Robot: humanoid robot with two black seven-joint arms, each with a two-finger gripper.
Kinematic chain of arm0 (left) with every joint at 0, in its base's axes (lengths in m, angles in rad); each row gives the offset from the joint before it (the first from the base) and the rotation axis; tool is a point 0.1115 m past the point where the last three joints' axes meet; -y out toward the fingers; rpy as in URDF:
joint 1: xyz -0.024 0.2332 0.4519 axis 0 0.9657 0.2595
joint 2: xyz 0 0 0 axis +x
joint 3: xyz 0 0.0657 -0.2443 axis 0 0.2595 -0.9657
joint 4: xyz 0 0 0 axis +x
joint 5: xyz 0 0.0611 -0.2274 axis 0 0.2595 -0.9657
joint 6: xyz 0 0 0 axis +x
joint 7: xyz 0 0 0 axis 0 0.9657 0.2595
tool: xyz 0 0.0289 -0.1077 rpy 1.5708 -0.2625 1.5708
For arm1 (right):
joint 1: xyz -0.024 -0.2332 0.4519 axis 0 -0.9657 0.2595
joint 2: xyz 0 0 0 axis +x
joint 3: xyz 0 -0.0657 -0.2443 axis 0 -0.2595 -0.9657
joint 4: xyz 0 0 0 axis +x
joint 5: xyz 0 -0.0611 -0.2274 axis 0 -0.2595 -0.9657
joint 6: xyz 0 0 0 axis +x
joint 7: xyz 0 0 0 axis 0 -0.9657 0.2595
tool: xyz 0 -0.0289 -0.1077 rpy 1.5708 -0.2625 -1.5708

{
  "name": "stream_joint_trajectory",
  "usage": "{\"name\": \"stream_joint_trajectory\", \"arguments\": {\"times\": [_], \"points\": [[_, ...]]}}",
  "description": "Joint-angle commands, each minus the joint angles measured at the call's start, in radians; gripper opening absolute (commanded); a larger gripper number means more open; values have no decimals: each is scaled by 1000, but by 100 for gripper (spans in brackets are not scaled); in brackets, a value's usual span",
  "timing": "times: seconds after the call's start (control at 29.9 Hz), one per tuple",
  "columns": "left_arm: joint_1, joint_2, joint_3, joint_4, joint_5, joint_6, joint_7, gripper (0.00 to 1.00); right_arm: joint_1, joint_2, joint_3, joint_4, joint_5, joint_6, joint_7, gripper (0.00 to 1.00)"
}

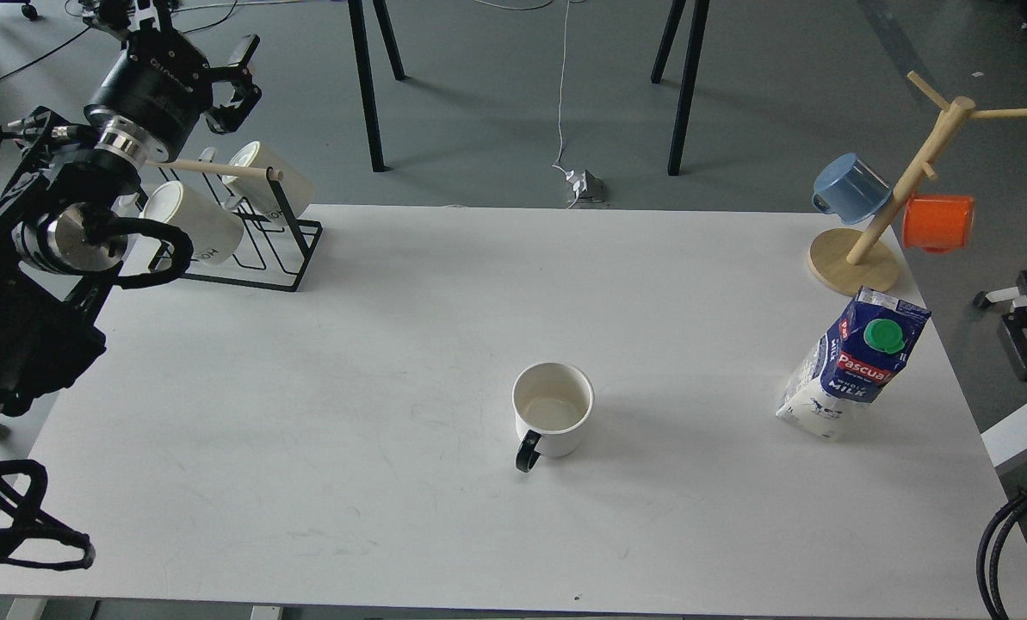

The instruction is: Place cup and milk with both arms

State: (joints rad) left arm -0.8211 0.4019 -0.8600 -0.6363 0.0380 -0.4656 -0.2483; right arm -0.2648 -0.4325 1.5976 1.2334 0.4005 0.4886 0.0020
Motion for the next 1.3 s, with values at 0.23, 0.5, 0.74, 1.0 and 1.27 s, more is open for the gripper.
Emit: {"name": "stream_joint_trajectory", "arguments": {"times": [0.23,0.5,0.74,1.0,1.27], "points": [[49,-80,-54,33,-29,2,1,100,-129,136,-145,80,-9,0,0,99],[56,-48,-54,33,-29,2,3,100,-51,202,-280,35,-17,0,6,99],[56,-35,-54,33,-27,-5,4,100,-8,230,-286,31,-17,0,6,99],[57,-23,-42,35,-17,-1,12,100,12,230,-265,9,-17,0,9,99],[57,-20,-42,35,-18,-1,12,100,16,230,-243,5,-17,0,12,99]]}}
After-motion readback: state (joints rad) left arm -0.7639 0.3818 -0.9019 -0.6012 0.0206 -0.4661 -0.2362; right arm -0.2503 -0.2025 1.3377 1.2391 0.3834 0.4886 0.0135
